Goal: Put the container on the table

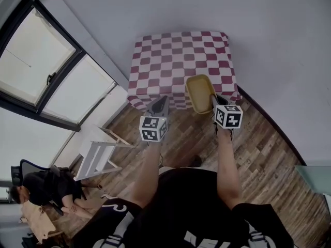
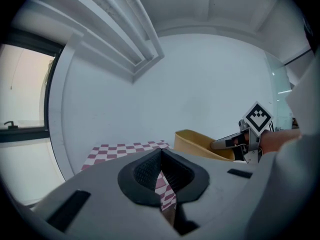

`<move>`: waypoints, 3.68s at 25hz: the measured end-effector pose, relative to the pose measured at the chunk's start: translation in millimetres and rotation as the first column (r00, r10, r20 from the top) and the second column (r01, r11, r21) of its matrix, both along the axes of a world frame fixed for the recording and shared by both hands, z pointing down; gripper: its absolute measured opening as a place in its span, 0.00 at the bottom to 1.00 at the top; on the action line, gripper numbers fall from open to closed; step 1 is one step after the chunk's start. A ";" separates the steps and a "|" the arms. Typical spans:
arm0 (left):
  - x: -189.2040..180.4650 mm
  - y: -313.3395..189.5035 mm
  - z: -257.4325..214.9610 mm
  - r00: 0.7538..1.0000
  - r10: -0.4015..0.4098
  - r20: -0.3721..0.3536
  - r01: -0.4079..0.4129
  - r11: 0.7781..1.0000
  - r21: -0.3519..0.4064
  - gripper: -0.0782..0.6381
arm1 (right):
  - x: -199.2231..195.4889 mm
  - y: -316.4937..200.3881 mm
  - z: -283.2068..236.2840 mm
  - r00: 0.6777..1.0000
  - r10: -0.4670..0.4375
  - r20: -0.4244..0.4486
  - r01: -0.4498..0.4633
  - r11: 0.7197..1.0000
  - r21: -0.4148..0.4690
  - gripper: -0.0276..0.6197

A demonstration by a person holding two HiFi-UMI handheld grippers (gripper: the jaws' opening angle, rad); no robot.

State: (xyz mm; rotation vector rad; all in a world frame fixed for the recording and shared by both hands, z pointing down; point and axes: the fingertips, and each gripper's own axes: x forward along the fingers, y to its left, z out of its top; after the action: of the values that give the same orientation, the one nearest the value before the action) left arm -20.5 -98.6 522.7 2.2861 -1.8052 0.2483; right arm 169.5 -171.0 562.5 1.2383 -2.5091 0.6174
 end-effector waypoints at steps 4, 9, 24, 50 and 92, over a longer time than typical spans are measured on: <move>12.5 -8.5 3.3 1.000 -0.009 0.018 0.009 1.000 -0.008 0.14 | 10.2 -12.0 1.7 1.000 -0.012 0.001 0.012 1.000 -0.002 0.09; 19.4 -16.7 8.0 0.999 -0.027 0.037 0.028 0.999 -0.027 0.14 | 16.6 -21.9 5.2 1.000 -0.031 0.001 0.031 0.999 -0.009 0.09; 10.3 -47.7 33.0 0.999 -0.027 0.042 0.030 0.996 -0.079 0.14 | 14.6 -56.2 29.3 1.000 -0.021 0.001 0.021 0.998 -0.055 0.09; -78.3 -288.9 43.1 0.996 0.092 0.000 -0.091 0.983 -0.156 0.14 | -60.2 -264.8 21.0 0.993 0.095 -0.070 -0.101 0.992 -0.076 0.09; -170.7 -336.2 77.5 0.992 0.096 -0.086 -0.109 0.982 -0.153 0.14 | -157.3 -330.0 55.3 0.991 0.058 -0.119 -0.069 0.994 -0.089 0.09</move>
State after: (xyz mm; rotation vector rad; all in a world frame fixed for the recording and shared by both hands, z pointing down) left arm -191.1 -434.7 600.2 2.2477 -1.5733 0.3023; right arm 12.2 -501.0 617.8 1.2863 -2.3269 0.6498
